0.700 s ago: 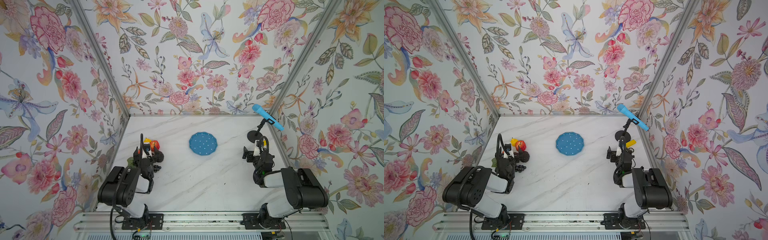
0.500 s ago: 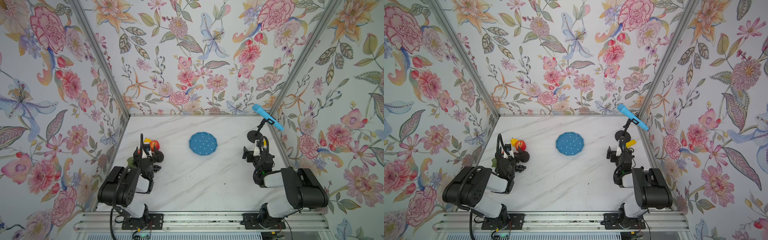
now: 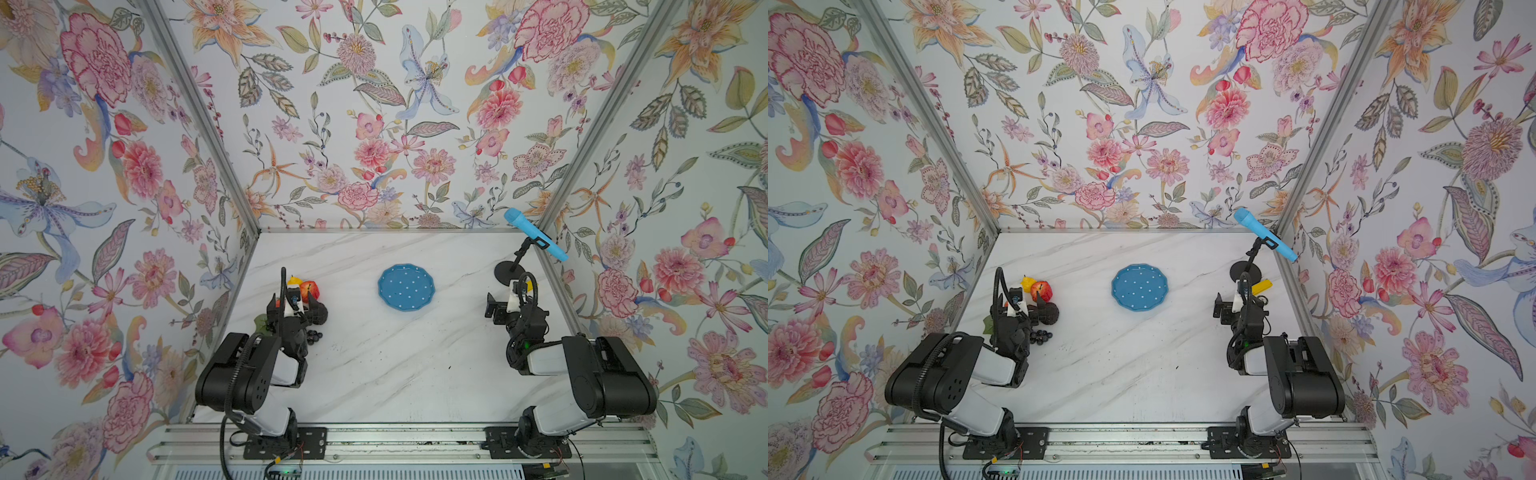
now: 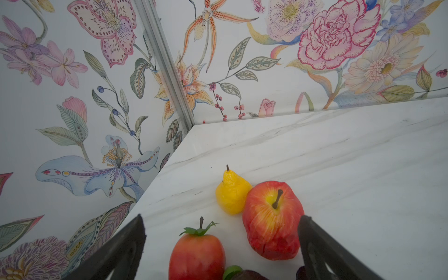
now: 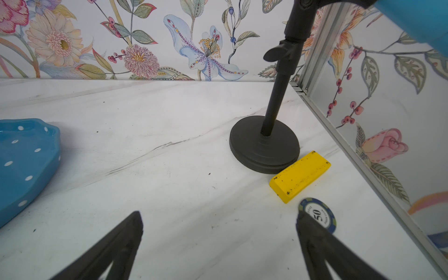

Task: Arrange fruit in a fruit bowl
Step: Pick up the fruit from the middle-left of the table.

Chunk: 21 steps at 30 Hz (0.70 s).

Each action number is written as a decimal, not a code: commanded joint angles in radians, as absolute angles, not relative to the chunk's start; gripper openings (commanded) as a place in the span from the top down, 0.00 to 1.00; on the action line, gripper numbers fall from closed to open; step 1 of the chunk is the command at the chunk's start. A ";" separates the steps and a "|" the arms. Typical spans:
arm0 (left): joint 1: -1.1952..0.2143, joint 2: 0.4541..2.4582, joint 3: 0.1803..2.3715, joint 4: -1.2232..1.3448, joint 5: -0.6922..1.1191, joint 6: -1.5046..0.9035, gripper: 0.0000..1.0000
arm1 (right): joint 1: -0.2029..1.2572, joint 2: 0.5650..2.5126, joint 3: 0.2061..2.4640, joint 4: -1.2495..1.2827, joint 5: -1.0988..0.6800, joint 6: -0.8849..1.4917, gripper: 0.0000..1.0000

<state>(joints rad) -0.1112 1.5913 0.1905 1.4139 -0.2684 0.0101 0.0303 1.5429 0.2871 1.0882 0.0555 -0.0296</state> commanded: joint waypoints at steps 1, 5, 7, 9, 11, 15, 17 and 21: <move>-0.103 1.580 0.202 1.424 -0.265 0.006 0.01 | 0.026 1.545 0.300 1.091 0.041 -0.036 0.01; -0.102 1.581 0.202 1.424 -0.263 0.007 0.01 | 0.025 1.545 0.300 1.091 0.040 -0.034 0.01; -0.103 1.580 0.202 1.423 -0.264 0.006 0.01 | 0.025 1.544 0.301 1.090 0.040 -0.034 0.01; -0.102 1.581 0.203 1.425 -0.263 0.006 0.01 | 0.025 1.546 0.301 1.090 0.039 -0.034 0.01; -0.103 1.581 0.202 1.422 -0.262 0.007 0.01 | 0.025 1.543 0.298 1.093 0.039 -0.035 0.01; -0.103 1.573 0.154 1.486 -0.178 0.039 0.01 | 0.043 1.494 0.275 1.086 -0.045 -0.094 0.01; -0.104 1.571 0.064 1.648 -0.141 0.048 0.01 | 0.053 1.456 0.258 1.087 -0.038 -0.100 0.01; -0.114 1.478 -0.024 1.768 -0.225 0.033 0.01 | 0.119 1.334 0.280 0.924 0.013 -0.168 0.01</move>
